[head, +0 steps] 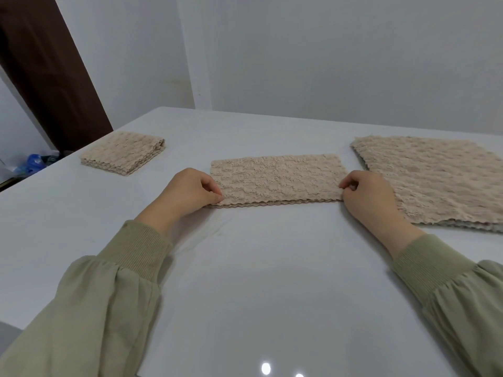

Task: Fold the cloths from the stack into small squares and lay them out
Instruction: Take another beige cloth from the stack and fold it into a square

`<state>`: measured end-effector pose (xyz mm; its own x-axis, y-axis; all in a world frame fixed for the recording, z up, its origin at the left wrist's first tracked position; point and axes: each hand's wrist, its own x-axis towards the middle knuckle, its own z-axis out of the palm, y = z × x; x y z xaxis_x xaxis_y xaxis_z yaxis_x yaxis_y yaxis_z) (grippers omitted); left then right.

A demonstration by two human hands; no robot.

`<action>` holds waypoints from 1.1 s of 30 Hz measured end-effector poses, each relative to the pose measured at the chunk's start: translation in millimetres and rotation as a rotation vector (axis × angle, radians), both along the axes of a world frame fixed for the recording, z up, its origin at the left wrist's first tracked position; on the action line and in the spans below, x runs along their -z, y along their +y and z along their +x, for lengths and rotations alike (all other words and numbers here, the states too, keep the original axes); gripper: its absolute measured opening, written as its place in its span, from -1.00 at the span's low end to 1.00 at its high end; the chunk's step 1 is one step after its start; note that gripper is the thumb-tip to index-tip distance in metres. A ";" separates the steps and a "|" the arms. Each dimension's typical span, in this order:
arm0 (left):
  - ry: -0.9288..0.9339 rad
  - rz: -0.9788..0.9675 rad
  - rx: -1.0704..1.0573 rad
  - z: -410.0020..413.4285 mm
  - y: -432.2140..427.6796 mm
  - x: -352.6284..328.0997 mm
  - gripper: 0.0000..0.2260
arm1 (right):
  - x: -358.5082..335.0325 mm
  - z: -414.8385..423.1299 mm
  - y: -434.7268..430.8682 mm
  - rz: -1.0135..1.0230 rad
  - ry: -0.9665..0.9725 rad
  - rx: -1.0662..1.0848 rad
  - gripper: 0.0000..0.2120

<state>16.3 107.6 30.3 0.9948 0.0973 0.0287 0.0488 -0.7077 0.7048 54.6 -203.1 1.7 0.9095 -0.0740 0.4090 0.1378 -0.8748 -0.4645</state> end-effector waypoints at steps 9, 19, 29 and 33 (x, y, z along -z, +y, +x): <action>0.031 0.078 0.030 -1.3 1.2 -1.6 -0.92 | 0.2 -2.1 1.1 -0.080 -0.017 0.005 -0.77; -0.368 0.358 -0.002 9.6 -26.8 4.7 -0.81 | -0.8 3.5 18.7 -0.202 -0.219 0.007 -0.81; -0.105 0.706 0.166 51.9 -70.9 24.7 -0.55 | -7.8 24.6 79.8 -0.158 0.004 -0.327 -0.66; 0.052 0.677 0.176 54.4 -64.5 27.4 -0.49 | -1.3 42.6 88.5 -0.372 0.314 -0.314 -0.52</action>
